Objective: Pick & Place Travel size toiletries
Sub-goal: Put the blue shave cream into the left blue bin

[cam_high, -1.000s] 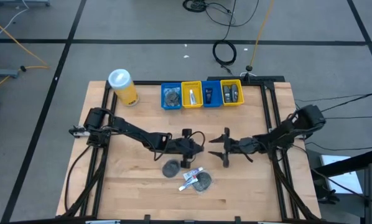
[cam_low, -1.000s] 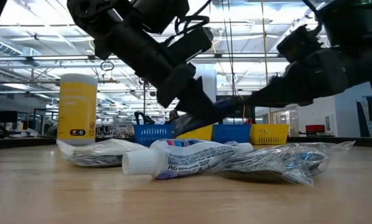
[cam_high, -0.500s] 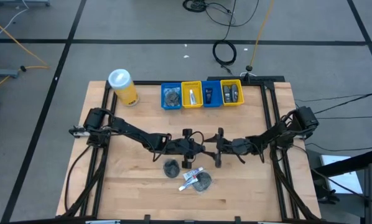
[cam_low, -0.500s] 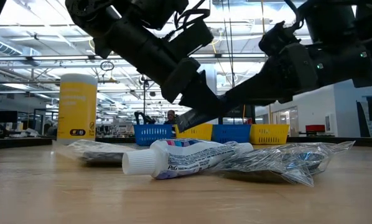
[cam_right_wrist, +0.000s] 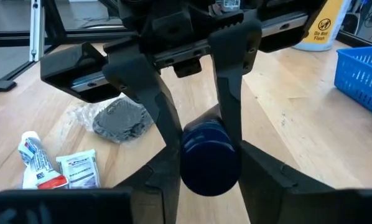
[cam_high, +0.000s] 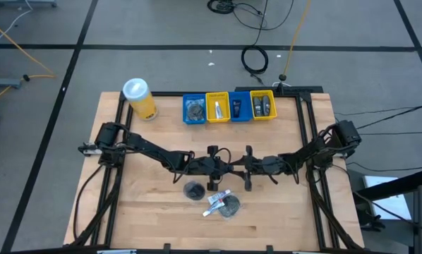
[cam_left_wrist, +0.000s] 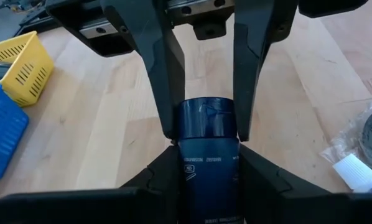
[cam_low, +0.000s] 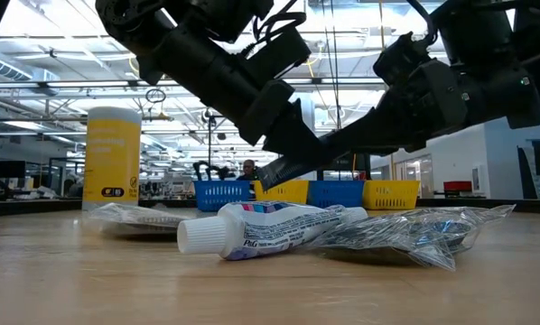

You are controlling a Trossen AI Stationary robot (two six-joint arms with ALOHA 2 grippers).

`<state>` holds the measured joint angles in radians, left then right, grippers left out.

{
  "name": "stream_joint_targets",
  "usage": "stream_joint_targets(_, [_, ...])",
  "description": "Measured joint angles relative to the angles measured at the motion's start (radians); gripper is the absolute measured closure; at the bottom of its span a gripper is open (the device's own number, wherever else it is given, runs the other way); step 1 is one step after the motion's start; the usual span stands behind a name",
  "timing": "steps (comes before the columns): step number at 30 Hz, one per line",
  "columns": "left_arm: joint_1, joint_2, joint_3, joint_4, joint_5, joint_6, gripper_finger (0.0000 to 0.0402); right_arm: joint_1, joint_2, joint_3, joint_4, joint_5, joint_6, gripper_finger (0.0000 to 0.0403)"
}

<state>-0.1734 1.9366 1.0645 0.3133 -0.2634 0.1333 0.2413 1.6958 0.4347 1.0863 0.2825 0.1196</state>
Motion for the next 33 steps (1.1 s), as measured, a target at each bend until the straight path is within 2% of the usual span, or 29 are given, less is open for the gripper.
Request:
stream_joint_targets(3, [0.0,0.0,0.001,-0.014,0.005,-0.003,0.0253,0.0,-0.01,0.001,-0.032,0.002,0.001,0.0284])
stream_joint_targets(6, [0.001,-0.004,0.002,-0.051,0.018,0.012,0.0201,0.0,-0.052,-0.001,-0.126,0.011,0.029,0.0284])
stream_joint_targets(11, [-0.005,-0.057,0.002,-0.176,0.029,0.06,0.0094,0.013,-0.205,-0.001,-0.407,0.167,0.077,0.0284])
stream_joint_targets(14, [-0.018,-0.119,0.002,-0.263,-0.07,0.017,0.0044,0.045,-0.302,-0.001,-0.546,0.297,0.09,0.0283])
stream_joint_targets(17, [-0.037,-0.184,0.003,-0.379,-0.219,-0.077,0.0016,0.083,-0.393,-0.001,-0.645,0.473,0.09,0.0283])
stream_joint_targets(21, [-0.054,-0.226,0.003,-0.54,-0.386,-0.201,0.0014,0.096,-0.496,-0.001,-0.671,0.697,0.061,0.0283])
stream_joint_targets(24, [-0.058,-0.223,0.0,-0.603,-0.459,-0.28,0.0026,0.048,-0.55,0.0,-0.664,0.785,0.003,0.0283])
stream_joint_targets(28, [-0.057,-0.198,-0.043,-0.546,-0.471,-0.327,0.0046,-0.087,-0.582,0.027,-0.696,0.765,-0.033,0.0282])
stream_joint_targets(33, [-0.056,-0.169,-0.122,-0.36,-0.47,-0.322,0.0067,-0.281,-0.532,0.164,-0.882,0.602,-0.007,0.0282])
